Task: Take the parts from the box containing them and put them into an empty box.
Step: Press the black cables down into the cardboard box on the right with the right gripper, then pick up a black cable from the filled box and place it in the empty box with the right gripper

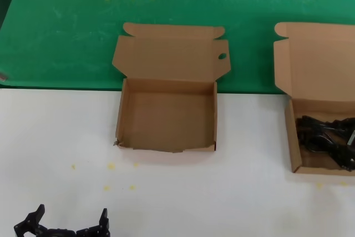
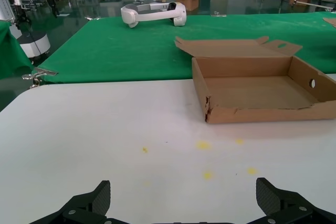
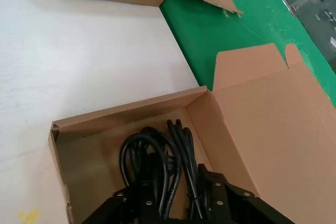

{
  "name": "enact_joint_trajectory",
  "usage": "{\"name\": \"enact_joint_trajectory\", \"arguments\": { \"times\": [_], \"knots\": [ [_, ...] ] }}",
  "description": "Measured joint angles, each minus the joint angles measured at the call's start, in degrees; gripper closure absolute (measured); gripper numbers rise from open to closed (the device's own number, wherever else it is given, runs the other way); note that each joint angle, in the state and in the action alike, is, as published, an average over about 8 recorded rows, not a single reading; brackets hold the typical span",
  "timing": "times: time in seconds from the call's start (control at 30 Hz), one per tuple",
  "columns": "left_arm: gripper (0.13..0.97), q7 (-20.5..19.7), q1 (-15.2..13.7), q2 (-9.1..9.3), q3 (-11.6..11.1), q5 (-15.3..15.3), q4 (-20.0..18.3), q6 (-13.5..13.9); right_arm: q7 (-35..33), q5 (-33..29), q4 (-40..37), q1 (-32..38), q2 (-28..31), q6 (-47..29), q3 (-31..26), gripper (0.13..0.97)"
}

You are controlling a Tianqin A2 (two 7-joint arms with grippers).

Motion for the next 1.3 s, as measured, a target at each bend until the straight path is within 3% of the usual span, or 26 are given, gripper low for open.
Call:
{"name": "enact_joint_trajectory", "arguments": {
  "times": [0.33, 0.67, 1.3],
  "knots": [
    [0.132, 0.0, 0.0, 0.0, 0.0, 0.0, 0.0, 0.0, -0.76, 0.57, -0.96, 0.52, -0.67, -0.02, -0.1, 0.859],
    [0.132, 0.0, 0.0, 0.0, 0.0, 0.0, 0.0, 0.0, 1.39, -0.45, 1.62, -0.35, 0.18, 0.06, -0.01, 0.902],
    [0.132, 0.0, 0.0, 0.0, 0.0, 0.0, 0.0, 0.0, 24.13, -13.29, 26.83, -9.49, 6.27, -4.18, 7.28, 0.918]
  ]
}}
